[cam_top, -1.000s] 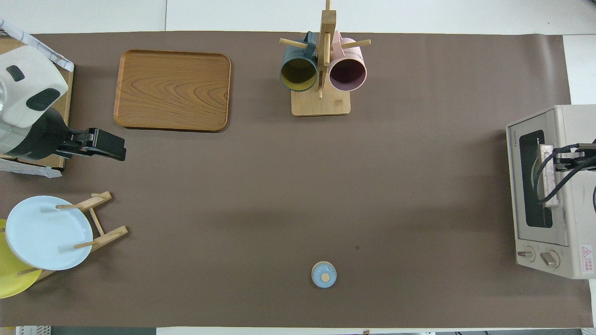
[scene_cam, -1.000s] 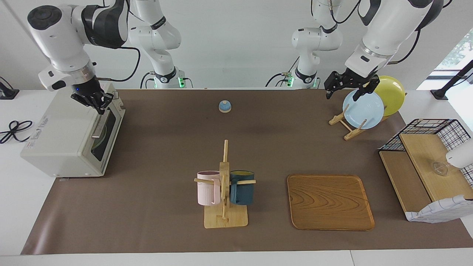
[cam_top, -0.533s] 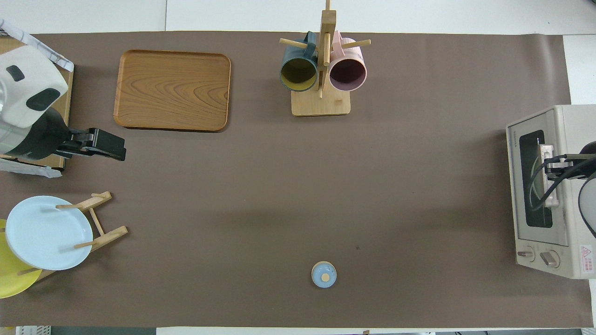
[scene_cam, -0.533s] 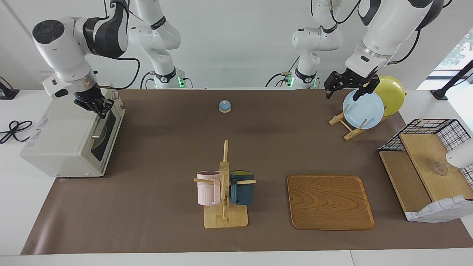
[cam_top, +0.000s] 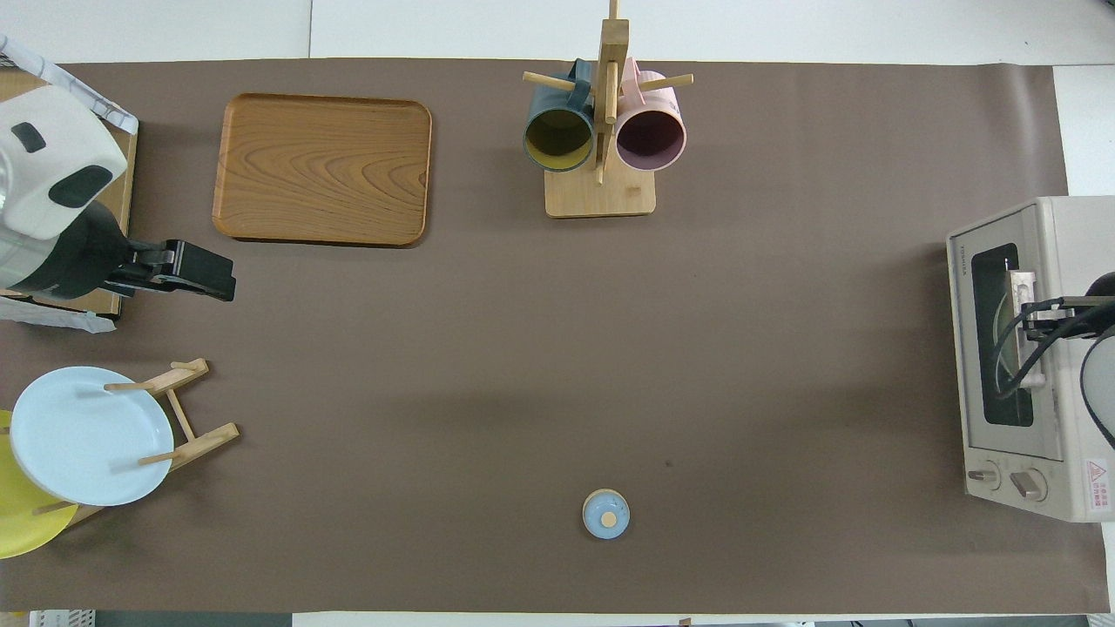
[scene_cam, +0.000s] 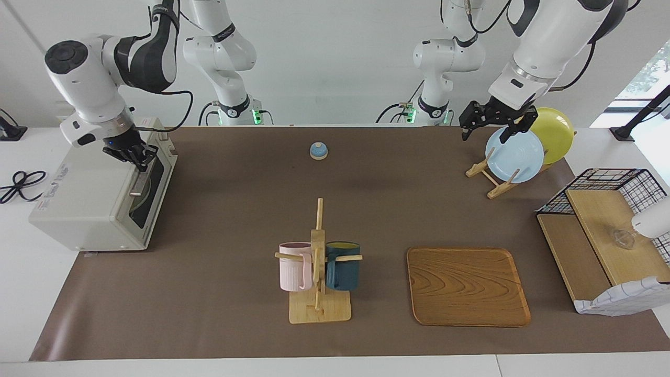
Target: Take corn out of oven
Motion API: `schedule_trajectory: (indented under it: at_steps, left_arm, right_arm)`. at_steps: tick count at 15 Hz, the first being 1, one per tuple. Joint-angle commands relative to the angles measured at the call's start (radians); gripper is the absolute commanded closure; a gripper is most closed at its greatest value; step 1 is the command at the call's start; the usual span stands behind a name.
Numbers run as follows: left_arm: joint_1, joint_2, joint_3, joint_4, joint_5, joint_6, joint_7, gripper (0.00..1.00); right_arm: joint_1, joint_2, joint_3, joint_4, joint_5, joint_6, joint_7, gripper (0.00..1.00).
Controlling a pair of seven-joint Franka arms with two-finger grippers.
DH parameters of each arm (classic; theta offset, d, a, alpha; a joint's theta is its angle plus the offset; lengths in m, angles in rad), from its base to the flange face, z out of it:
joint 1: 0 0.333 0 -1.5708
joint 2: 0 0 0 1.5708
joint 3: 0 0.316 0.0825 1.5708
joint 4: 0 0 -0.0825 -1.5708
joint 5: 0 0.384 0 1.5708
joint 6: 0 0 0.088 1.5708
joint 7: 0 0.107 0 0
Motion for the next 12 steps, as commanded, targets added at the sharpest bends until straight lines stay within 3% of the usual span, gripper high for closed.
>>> schedule_trajectory:
  at_steps: [1,7,12]
  left_arm:
    - [-0.014,-0.03,0.009,-0.039,0.003,0.022,-0.007,0.0]
    - [-0.035,-0.03,0.008,-0.033,0.008,0.033,-0.064,0.0]
    - [-0.027,-0.032,0.009,-0.037,0.008,0.033,-0.065,0.0]
  right_arm:
    - [-0.025,-0.008,0.009,-0.028,-0.015,0.036,-0.066,1.0]
    - [-0.036,-0.007,0.009,-0.056,-0.015,0.051,-0.074,1.0]
    - [0.004,0.053,0.011,-0.115,-0.015,0.196,-0.066,1.0]
